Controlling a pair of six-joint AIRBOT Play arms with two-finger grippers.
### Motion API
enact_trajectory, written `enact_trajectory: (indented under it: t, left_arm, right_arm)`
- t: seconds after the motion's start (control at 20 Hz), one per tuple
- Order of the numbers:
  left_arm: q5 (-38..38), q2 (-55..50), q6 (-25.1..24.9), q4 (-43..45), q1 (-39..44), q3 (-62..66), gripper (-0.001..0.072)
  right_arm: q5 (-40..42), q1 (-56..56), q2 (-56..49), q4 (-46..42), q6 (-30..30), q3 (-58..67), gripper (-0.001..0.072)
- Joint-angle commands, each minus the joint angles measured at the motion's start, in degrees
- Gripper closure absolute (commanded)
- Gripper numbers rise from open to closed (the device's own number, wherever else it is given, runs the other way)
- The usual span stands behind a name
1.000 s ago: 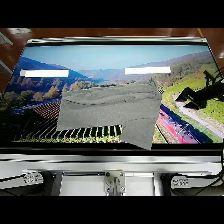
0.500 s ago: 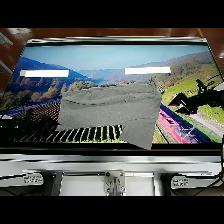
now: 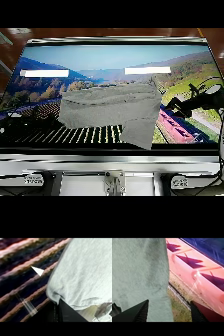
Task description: Fold the shirts.
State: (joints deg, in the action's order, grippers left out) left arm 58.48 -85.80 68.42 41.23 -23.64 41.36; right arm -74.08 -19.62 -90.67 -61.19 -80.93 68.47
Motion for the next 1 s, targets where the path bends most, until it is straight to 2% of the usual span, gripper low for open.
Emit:
enact_trajectory:
  t: [0.0,0.4,0.45,0.5,0.55,0.6,0.75,0.85,0.95]
  left_arm:
    - [0.6,0.5,-1.3,-0.3,0.8,0.1,0.0671]
    - [2.2,4.3,-3.7,-0.6,0.8,4.0,0.0671]
    - [2.2,4.4,-3.7,-1.0,0.8,4.6,0.067]
    - [2.6,4.5,-3.8,-1.2,0.8,5.3,0.0671]
    - [3.7,4.9,-5.6,-1.2,0.8,6.5,0.0671]
    - [4.2,6.1,-7.7,-1.2,0.8,7.8,0.0673]
    - [3.6,13.8,-7.7,-1.2,0.8,16.2,0.0673]
    - [3.3,20.0,-7.8,-1.6,0.8,27.0,0.0672]
    - [0.4,25.7,-8.4,-3.6,0.8,40.7,0.0671]
  right_arm:
    - [1.6,3.4,-2.8,-0.1,0.7,-2.5,0.0079]
    - [6.5,6.0,-9.4,7.1,0.9,-2.5,0.008]
    - [7.3,7.1,-10.0,7.0,0.9,-2.5,0.0171]
    - [8.5,8.3,-10.1,6.8,1.0,-2.5,0.0419]
    - [8.7,9.0,-9.9,7.0,1.1,-2.4,0.0613]
    - [8.3,9.2,-9.0,7.7,2.6,-1.9,0.0653]
    - [7.5,9.4,-1.2,9.3,10.8,2.2,0.0654]
    - [8.2,9.4,7.3,9.3,14.5,9.4,0.0654]
    - [12.7,9.3,17.0,7.8,16.3,19.8,0.0654]
